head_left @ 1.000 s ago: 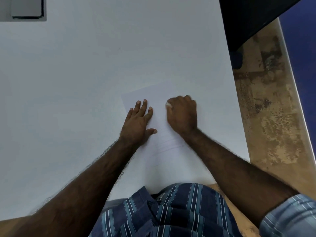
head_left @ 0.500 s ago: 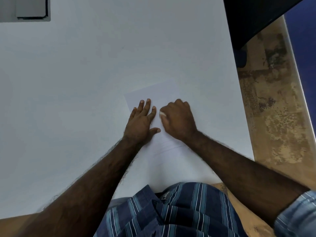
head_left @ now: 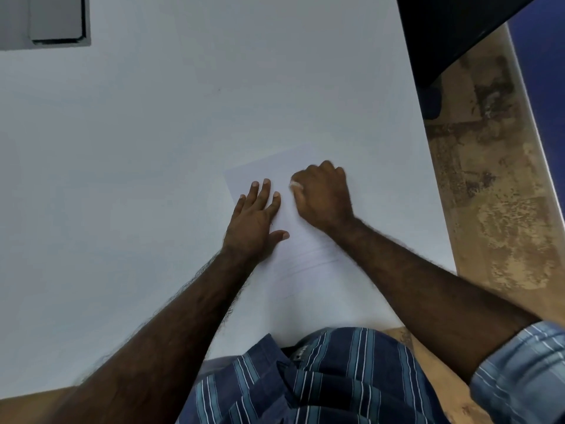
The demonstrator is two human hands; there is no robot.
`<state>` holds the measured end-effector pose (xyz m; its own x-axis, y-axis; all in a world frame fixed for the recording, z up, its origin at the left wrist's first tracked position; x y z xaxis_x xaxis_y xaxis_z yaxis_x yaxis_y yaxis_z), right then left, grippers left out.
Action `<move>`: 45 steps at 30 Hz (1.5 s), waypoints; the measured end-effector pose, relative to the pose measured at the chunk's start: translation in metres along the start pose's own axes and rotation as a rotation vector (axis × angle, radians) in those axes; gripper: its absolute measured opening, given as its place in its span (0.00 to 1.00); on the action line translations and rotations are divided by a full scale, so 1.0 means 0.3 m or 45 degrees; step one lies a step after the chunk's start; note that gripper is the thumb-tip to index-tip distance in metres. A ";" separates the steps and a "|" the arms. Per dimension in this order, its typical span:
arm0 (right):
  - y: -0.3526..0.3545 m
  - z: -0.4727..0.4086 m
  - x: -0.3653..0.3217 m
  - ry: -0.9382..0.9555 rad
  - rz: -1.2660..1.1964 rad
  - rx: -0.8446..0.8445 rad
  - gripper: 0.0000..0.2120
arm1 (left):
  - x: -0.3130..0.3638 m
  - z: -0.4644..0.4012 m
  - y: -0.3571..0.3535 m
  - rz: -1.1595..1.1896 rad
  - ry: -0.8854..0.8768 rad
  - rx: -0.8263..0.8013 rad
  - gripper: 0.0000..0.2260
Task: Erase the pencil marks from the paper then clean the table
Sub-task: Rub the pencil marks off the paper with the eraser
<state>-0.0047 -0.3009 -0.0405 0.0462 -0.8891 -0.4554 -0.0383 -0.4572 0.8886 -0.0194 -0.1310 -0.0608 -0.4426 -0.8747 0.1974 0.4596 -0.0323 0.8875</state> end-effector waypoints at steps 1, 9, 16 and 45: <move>0.016 -0.027 0.023 -0.099 0.012 0.053 0.09 | 0.000 0.000 0.001 -0.001 0.006 -0.001 0.40; 0.053 -0.010 0.050 -0.375 -0.267 0.034 0.07 | 0.010 0.004 0.015 -0.028 0.028 -0.025 0.41; 0.044 0.132 0.058 -0.274 -0.184 -0.029 0.04 | 0.045 0.000 0.057 -0.099 0.079 -0.046 0.42; 0.017 0.196 0.024 0.055 0.026 -0.042 0.10 | 0.081 0.035 0.018 -0.014 0.072 -0.047 0.49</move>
<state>-0.0632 -0.3110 -0.0424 0.0890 -0.8960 -0.4351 -0.0065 -0.4374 0.8993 -0.0357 -0.1475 -0.0469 -0.4041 -0.9000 0.1632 0.4834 -0.0586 0.8734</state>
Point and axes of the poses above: each hand's wrist, its own z-axis away from the middle knuckle, its own y-axis out of the back of the hand, x = y × z, the point moved 4 cm from there along -z, towards the middle knuckle, and after that the axes turned 12 degrees about -z, right-handed, at the moved point
